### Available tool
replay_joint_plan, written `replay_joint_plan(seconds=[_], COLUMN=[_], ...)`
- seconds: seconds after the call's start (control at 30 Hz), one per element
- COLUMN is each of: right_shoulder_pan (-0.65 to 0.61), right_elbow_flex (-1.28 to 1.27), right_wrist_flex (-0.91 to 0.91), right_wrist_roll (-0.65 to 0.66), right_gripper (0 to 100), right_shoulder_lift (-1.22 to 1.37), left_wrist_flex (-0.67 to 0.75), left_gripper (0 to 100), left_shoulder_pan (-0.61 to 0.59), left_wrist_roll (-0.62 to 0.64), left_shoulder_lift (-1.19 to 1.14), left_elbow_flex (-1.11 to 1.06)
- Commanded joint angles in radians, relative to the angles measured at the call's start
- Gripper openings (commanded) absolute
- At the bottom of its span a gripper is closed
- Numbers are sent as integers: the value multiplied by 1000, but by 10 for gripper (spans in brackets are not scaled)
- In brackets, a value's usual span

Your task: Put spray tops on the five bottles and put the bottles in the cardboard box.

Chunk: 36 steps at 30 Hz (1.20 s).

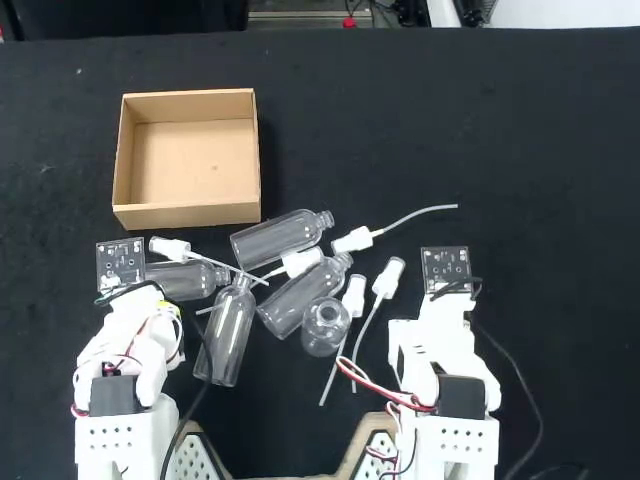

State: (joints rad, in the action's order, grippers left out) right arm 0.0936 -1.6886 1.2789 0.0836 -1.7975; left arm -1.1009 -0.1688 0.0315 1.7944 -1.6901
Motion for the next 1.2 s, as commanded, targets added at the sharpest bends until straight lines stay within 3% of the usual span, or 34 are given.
replay_joint_plan(seconds=[0.0,1.17], right_shoulder_pan=[-6,-5], right_elbow_flex=[2,2], right_wrist_flex=[6,6], right_wrist_roll=[0,0], right_gripper=[11,11], right_shoulder_lift=[-54,-54], left_wrist_flex=[5,-5], left_gripper=[30,30], left_shoulder_pan=[8,-13], left_wrist_roll=[-11,-11], left_shoulder_lift=[0,-2], left_elbow_flex=[-10,-10])
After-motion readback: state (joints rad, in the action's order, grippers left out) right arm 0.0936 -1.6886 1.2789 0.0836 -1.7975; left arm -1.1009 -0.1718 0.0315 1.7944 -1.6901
